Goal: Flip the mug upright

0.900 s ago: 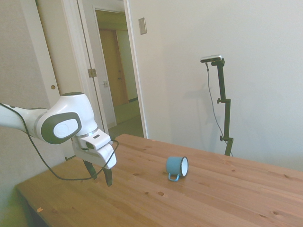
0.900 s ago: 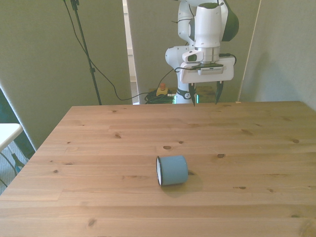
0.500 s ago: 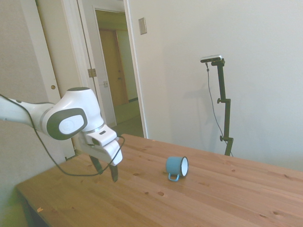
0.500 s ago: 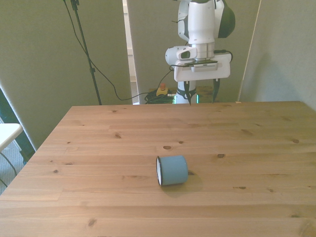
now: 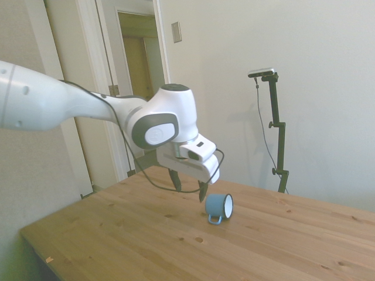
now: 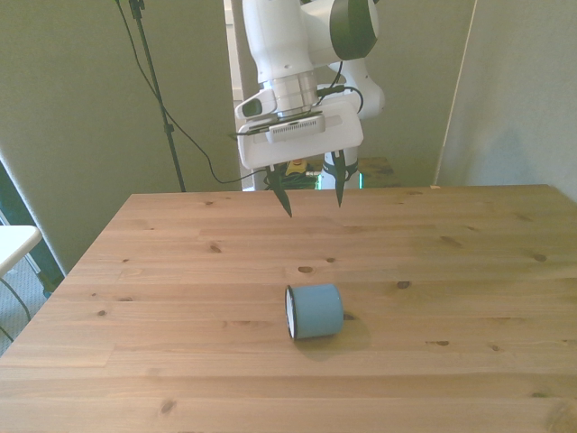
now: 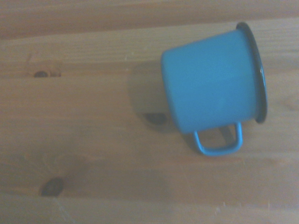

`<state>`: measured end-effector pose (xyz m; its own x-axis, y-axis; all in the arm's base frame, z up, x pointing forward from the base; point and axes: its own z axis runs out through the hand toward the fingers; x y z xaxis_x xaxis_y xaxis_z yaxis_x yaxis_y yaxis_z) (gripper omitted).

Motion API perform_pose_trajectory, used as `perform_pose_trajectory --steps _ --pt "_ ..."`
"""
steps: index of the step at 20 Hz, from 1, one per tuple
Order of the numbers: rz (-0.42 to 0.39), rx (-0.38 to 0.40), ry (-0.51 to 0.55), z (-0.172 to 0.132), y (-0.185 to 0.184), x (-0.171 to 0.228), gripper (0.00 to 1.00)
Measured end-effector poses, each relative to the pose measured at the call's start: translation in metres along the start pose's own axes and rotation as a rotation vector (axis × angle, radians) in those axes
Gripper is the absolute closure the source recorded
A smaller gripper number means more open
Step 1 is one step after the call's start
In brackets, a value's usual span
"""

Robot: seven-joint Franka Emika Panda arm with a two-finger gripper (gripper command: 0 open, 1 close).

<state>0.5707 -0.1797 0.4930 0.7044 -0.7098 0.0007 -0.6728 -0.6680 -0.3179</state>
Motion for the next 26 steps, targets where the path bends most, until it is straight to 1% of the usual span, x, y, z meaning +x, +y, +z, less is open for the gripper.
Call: perform_pose_trajectory --steps 1,2,5,9,11,14,16,19,23,26 --pt "-0.004 0.003 -0.011 -0.004 -0.001 0.011 0.0" --pt "-0.007 0.003 -0.019 -0.012 -0.002 0.032 0.0" --pt "-0.019 0.012 -0.017 -0.011 -0.003 0.04 0.0" --pt "-0.022 0.027 -0.026 0.006 0.018 0.082 0.0" --pt "-0.027 0.05 -0.062 0.017 0.026 0.102 0.0" --pt "-0.044 0.11 -0.151 0.037 0.029 0.121 0.0" --pt "-0.049 0.141 -0.196 0.051 0.027 0.129 0.0" --pt "-0.06 0.165 -0.229 0.069 0.018 0.138 0.0" --pt "-0.084 0.186 -0.278 0.087 0.004 0.141 0.0" --pt "-0.087 0.203 -0.323 0.098 0.003 0.142 0.0"
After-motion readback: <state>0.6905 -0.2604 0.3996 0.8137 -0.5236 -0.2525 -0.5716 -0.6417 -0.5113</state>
